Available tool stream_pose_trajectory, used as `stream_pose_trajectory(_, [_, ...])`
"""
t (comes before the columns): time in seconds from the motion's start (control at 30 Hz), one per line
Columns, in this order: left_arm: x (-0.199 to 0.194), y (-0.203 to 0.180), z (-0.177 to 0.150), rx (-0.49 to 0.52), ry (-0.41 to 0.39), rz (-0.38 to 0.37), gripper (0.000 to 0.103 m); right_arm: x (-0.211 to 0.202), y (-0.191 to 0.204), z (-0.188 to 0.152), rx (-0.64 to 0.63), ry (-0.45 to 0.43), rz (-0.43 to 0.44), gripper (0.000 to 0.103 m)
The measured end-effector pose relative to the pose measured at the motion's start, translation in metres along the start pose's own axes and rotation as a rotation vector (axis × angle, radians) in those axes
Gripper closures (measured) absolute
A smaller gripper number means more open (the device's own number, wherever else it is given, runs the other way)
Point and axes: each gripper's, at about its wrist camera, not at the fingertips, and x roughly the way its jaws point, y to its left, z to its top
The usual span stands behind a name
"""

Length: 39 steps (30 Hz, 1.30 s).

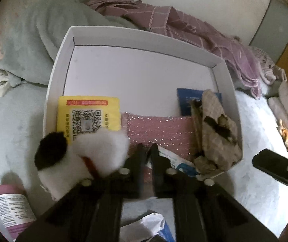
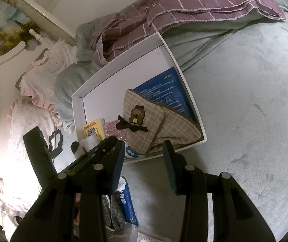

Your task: Organize soft objects

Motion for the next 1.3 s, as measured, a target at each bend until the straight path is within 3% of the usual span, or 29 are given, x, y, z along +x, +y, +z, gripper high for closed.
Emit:
stream_pose_trajectory(0.1, [-0.006, 0.002, -0.001, -0.019, -0.003, -0.019, 0.102, 0.000, 0.000, 0.000, 0.001, 0.001, 0.001, 0.062])
stream_pose_trajectory(0.33, [-0.026, 0.002, -0.003, -0.037, -0.048, 0.042, 0.103, 0.002, 0.001, 0.000, -0.002, 0.006, 0.001, 0.062])
stream_pose_trajectory(0.43, [-0.031, 0.007, -0.006, -0.063, -0.036, 0.109, 0.103, 0.003, 0.002, -0.001, -0.006, 0.009, 0.003, 0.062])
stream_pose_trajectory(0.53, [-0.034, 0.006, -0.008, -0.091, -0.053, 0.126, 0.103, 0.004, 0.001, -0.001, -0.006, 0.008, 0.000, 0.062])
stream_pose_trajectory(0.63, [-0.032, -0.005, -0.015, -0.061, -0.078, 0.207, 0.103, 0.006, 0.001, -0.002, -0.004, 0.014, -0.005, 0.062])
stream_pose_trajectory(0.7, [-0.024, -0.011, -0.019, -0.032, -0.042, 0.227, 0.103, 0.007, 0.001, -0.002, -0.006, 0.016, -0.006, 0.062])
stream_pose_trajectory(0.8, [-0.011, -0.007, -0.024, -0.068, 0.012, 0.223, 0.103, 0.008, 0.003, -0.002, -0.012, 0.019, -0.004, 0.062])
stream_pose_trajectory(1.0, [-0.015, 0.006, -0.025, -0.152, 0.001, 0.174, 0.103, 0.010, 0.003, -0.002, -0.017, 0.023, -0.001, 0.062])
stream_pose_trajectory(1.13, [-0.018, 0.005, -0.027, -0.149, -0.018, 0.175, 0.102, 0.010, 0.003, -0.002, -0.017, 0.022, -0.001, 0.062])
stream_pose_trajectory(1.2, [-0.021, 0.004, -0.026, -0.139, -0.015, 0.158, 0.098, 0.009, 0.004, -0.002, -0.016, 0.023, 0.000, 0.062])
stream_pose_trajectory(1.3, [-0.026, 0.000, -0.022, -0.137, -0.006, 0.133, 0.080, 0.009, 0.005, -0.002, -0.022, 0.025, 0.000, 0.062])
